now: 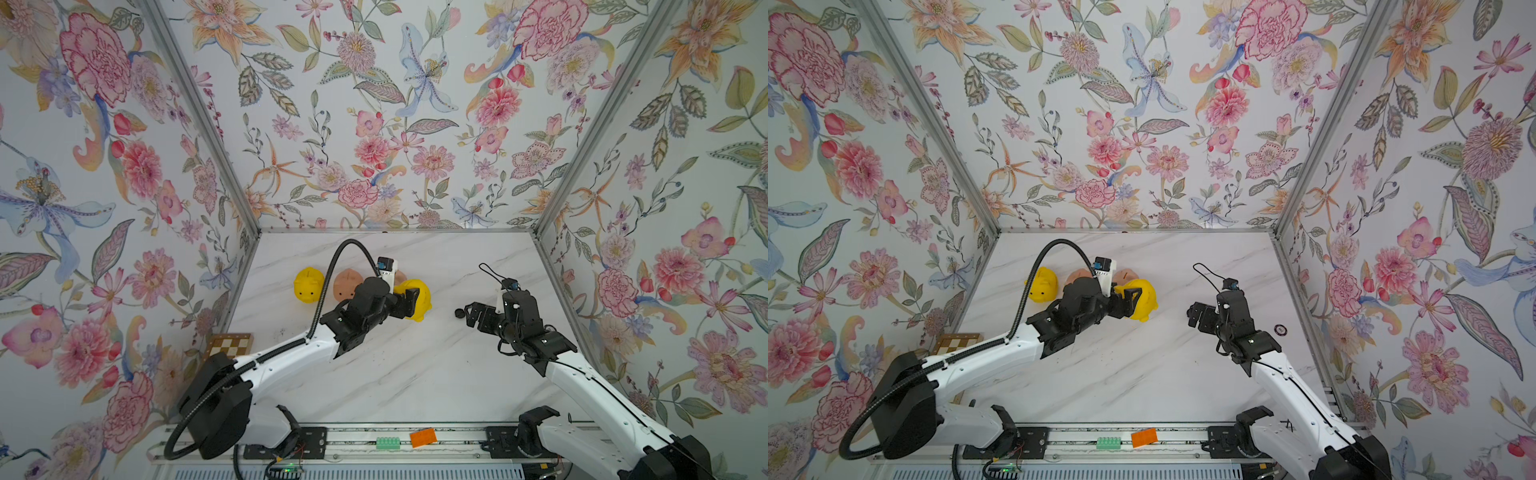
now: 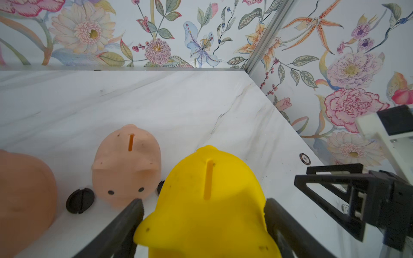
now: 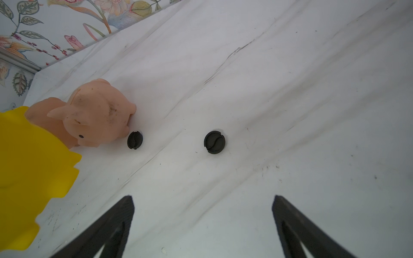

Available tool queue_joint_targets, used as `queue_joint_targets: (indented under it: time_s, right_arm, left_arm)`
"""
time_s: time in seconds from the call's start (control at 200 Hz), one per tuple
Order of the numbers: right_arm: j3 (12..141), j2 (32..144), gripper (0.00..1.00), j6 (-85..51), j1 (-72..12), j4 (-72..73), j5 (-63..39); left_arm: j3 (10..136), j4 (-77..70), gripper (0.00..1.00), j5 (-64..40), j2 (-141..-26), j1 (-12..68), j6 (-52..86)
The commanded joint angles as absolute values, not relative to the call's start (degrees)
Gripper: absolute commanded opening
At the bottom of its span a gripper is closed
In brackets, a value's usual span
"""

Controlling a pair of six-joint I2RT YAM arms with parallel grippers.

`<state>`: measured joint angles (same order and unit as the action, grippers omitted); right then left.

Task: Open piggy banks
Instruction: Place the piggy bank at the center of the board.

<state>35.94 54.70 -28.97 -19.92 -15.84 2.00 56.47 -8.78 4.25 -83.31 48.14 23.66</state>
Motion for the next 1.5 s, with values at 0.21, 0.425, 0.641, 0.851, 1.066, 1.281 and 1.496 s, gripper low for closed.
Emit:
queue_joint_targets:
  time_s: [0.21, 0.425, 0.641, 0.851, 1.066, 1.281, 1.496]
  right_arm:
    - [34.0, 48.2, 0.99, -32.9, -19.3, -20.3, 4.3]
    - [33.0, 43.5, 0.99, -35.3, -18.7, -22.7, 5.6]
    - [32.7, 38.7, 0.99, -34.9, -18.0, -24.6, 5.8]
    - [32.6, 36.0, 0.99, -33.5, -17.8, -24.6, 3.3]
    - [32.8, 36.1, 0.99, -31.4, -17.5, -24.5, 0.8]
    - [32.9, 36.8, 0.99, -30.2, -17.4, -24.3, -1.0]
    - [32.4, 36.5, 0.99, -29.9, -17.3, -23.9, -1.9]
  left_arm:
    - [74.0, -9.8, 0.43, 25.8, -101.5, 54.4, 19.1]
    - [83.8, -12.0, 0.43, 35.4, -112.8, 57.5, 16.1]
    - [89.3, -12.1, 0.43, 39.7, -120.1, 58.4, 15.1]
    - [90.6, -11.0, 0.45, 40.7, -123.8, 58.7, 17.5]
    - [89.5, -11.1, 0.46, 40.0, -125.0, 59.0, 20.5]
    - [90.2, -9.8, 0.54, 40.4, -126.0, 59.5, 22.2]
    - [91.7, -6.7, 0.64, 41.1, -126.9, 59.8, 23.4]
